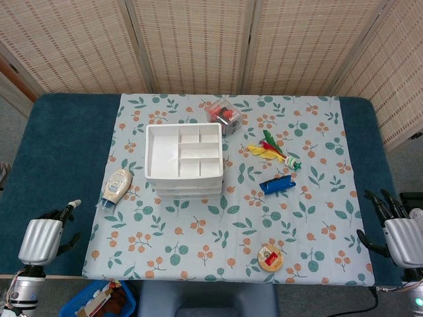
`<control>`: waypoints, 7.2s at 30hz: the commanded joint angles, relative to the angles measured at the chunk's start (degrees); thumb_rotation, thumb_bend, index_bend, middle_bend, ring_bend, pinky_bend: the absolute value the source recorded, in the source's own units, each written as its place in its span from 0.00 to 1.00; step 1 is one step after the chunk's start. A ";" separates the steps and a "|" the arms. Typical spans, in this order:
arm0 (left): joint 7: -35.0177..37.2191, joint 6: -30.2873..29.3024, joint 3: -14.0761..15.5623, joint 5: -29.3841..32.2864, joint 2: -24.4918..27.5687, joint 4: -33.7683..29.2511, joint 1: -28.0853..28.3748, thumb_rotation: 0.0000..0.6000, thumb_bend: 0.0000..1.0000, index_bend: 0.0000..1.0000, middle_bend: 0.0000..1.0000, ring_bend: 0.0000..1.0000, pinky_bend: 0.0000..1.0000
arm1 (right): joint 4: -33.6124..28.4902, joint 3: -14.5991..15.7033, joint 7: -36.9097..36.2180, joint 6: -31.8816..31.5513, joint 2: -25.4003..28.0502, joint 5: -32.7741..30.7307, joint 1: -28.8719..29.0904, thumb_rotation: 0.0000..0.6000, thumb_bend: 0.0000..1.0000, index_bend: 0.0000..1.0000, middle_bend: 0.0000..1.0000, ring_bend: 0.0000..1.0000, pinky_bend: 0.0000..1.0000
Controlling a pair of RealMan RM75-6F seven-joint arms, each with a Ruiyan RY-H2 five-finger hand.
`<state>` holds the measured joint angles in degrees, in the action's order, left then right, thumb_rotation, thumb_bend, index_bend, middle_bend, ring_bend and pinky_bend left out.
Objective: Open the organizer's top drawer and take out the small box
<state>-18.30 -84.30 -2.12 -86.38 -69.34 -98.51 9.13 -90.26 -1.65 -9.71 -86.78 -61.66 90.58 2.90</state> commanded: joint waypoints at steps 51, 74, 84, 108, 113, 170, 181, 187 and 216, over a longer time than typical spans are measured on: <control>55.75 24.69 -7.56 14.36 -29.35 -2.86 15.58 1.00 0.28 0.14 0.96 1.00 1.00 | 0.17 -0.69 -1.63 -2.67 -1.40 2.06 0.71 1.00 0.33 0.02 0.17 0.03 0.13; 57.56 24.52 -14.68 21.49 -39.74 2.27 16.55 1.00 0.29 0.14 0.96 1.00 1.00 | -0.32 -0.57 -1.07 -2.71 -0.72 1.28 0.31 1.00 0.33 0.01 0.17 0.03 0.13; 57.91 24.75 -16.47 23.23 -41.26 2.74 16.35 1.00 0.29 0.14 0.96 1.00 1.00 | -0.54 -0.53 -0.96 -2.84 -0.51 1.12 0.07 1.00 0.33 0.01 0.17 0.03 0.13; 57.33 25.33 -20.35 25.89 -44.24 3.25 17.09 1.00 0.29 0.16 0.96 1.00 1.00 | -0.60 -0.73 -1.09 -2.68 0.07 0.23 -0.35 1.00 0.33 0.01 0.17 0.03 0.13; 56.94 25.63 -21.11 26.90 -44.28 3.23 17.17 1.00 0.29 0.19 0.96 1.00 1.00 | -0.42 -0.74 -1.27 -2.46 0.00 0.08 -0.33 1.00 0.33 0.01 0.17 0.03 0.13; 55.03 21.20 -11.25 12.71 -37.97 0.13 10.77 1.00 0.29 0.30 0.96 1.00 1.00 | -1.53 -0.84 0.85 -2.77 0.61 1.05 -0.23 1.00 0.33 0.01 0.17 0.03 0.13; 33.64 12.72 -8.13 -0.76 -29.64 2.67 11.63 1.00 0.29 0.27 0.96 1.00 1.00 | -1.88 -1.71 0.82 -4.01 1.17 1.48 -0.01 1.00 0.33 0.01 0.17 0.03 0.13; 23.68 10.89 -9.08 -1.22 -28.37 5.23 12.59 1.00 0.29 0.23 0.95 1.00 1.00 | -1.38 -1.68 0.36 -3.70 0.67 1.38 0.18 1.00 0.33 0.01 0.17 0.03 0.13; 9.35 9.53 -9.14 1.44 -30.60 10.59 16.81 1.00 0.29 0.20 0.95 1.00 1.00 | -0.29 -1.49 -0.81 -3.80 0.19 0.84 -0.13 1.00 0.33 0.01 0.17 0.03 0.13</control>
<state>-8.72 -74.79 -11.28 -85.03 -99.87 -88.06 25.78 -90.55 -3.14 -10.53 -90.58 -61.48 91.42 2.77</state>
